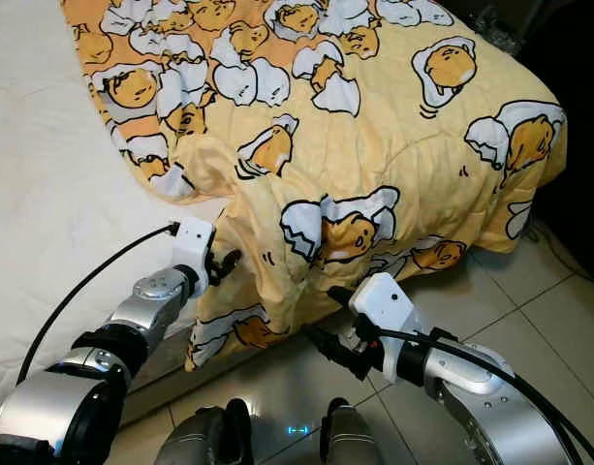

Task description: Clean up the room

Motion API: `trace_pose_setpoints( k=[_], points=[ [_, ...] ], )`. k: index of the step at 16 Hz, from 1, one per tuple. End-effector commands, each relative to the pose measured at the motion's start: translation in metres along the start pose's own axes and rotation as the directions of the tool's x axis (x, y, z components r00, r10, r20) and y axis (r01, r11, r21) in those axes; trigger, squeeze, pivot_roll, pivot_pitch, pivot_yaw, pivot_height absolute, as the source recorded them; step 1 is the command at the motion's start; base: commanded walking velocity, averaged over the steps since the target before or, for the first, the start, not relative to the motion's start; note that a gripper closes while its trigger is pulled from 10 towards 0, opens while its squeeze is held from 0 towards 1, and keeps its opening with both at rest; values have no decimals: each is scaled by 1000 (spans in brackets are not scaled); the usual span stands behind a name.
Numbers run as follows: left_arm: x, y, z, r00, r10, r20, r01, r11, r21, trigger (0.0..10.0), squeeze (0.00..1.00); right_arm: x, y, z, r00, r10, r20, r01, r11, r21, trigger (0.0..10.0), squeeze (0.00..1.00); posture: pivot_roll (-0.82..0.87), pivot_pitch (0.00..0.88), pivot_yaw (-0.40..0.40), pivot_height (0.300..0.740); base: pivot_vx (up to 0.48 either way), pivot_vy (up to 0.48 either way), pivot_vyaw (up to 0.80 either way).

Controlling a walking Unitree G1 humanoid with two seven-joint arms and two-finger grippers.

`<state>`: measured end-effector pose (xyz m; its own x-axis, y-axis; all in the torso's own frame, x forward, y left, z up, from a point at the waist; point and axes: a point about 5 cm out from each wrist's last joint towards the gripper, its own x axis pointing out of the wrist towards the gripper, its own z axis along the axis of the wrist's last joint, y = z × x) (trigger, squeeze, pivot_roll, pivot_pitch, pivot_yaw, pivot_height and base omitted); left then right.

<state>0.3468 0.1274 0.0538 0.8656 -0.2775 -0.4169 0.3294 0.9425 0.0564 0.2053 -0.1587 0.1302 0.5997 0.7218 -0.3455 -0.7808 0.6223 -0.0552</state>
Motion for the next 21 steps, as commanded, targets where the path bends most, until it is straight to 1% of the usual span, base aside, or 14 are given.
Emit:
trace_pose_setpoints(
  k=[1, 2, 6, 9, 10, 15, 21],
  points=[
    [-1, 1, -7, 999, 10, -34, -9, 999, 42, 0, 0, 0, 1, -4, 1000, 12, -17, -12, 1000, 3, 10000, 0, -211, 223, 86, 740, 0, 0, 0],
    [-2, 5, -10, 998, 33, -49, -30, 997, 71, 0, 0, 1, 1, -3, 1000, 16, -15, -16, 1000, 2, 10000, 0, -212, 222, 86, 740, 0, 0, 0],
    [-2, 8, -6, 998, 45, -46, -42, 997, 71, 0, 0, 0, 4, -4, 999, 48, -23, -48, 999, 8, 10000, 0, -208, 223, 82, 740, 0, 0, 0],
    [-1, 6, -3, 999, 21, -32, -19, 999, 46, 0, 0, -1, 4, -4, 999, 45, -24, -45, 999, 7, 10000, 0, -209, 220, 84, 740, 0, 0, 0],
    [1, 2, -2, 1000, 0, -27, 2, 999, 50, 0, 0, -1, 3, -5, 999, 42, -24, -42, 999, 5, 10000, 0, -211, 222, 85, 740, 0, 0, 0],
    [1, -1, -4, 999, 0, -43, 3, 998, 67, 0, 0, -3, 4, -5, 999, 40, -29, -40, 999, 1, 10000, 0, -221, 223, 91, 740, 0, 0, 0],
    [0, -1, -9, 999, -9, -54, 12, 998, 60, 0, 0, -6, 6, -6, 998, 41, -37, -41, 999, -1, 10000, 0, -227, 228, 95, 740, 0, 0, 0]
  ],
)
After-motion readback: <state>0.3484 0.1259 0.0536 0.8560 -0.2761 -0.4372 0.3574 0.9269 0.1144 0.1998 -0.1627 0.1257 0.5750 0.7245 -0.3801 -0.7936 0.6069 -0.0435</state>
